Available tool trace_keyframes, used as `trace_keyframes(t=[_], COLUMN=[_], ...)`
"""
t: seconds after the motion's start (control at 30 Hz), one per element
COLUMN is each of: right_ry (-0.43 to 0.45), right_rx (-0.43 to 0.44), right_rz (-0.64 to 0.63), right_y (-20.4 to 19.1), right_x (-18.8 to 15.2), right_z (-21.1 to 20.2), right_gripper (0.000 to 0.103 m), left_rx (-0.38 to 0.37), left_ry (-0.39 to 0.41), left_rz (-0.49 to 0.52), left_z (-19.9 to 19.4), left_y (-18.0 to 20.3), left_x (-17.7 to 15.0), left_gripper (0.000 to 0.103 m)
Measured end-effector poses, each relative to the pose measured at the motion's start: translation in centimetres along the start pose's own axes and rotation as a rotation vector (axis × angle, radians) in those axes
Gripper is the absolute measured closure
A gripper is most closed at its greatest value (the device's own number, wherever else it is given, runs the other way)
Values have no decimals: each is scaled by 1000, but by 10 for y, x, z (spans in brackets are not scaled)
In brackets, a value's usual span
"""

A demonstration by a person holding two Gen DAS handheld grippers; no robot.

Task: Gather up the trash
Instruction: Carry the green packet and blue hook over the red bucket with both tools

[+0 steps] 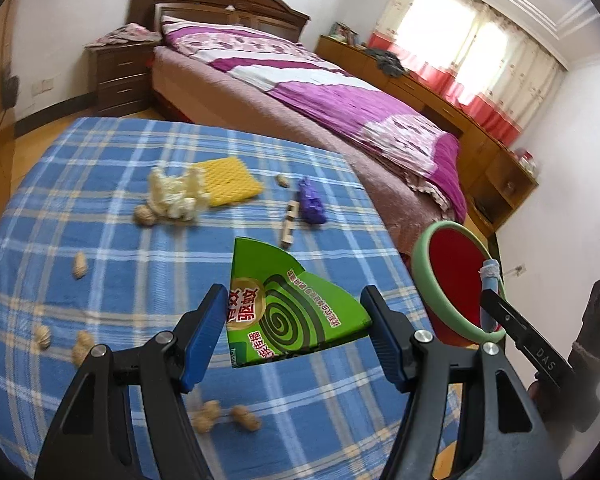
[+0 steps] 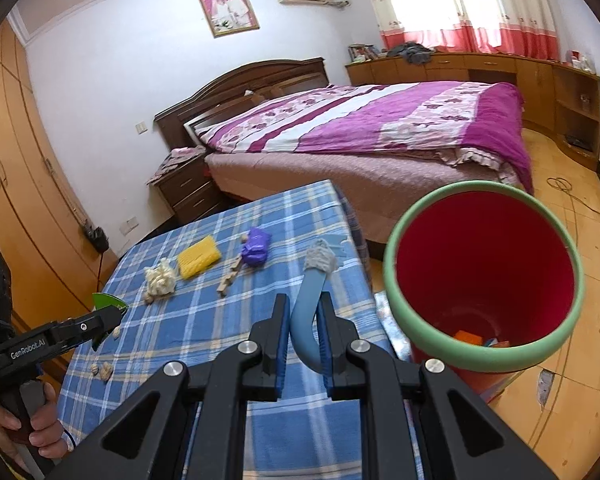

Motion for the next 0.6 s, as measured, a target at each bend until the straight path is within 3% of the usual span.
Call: trace_keyframes(t=[0.6], right_ry=[66], right_rx=[-97], right_rz=[79], right_y=[76], right_x=[18], right_z=[-27], right_gripper=[87], left_rx=[-81], left_ry=[-22], left_rz=[155], left_z=[30], left_y=[97], left_x=[10], left_gripper=[34])
Point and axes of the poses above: each gripper's, at about its wrist camera, not at the fingertips, and z roughly the way its jaws point, y to its right, x to its top, the point moved 6 cm from there along z, roughly the way its jaws point, and after that the axes turned 6 degrees about x, right-handed, at the moved point
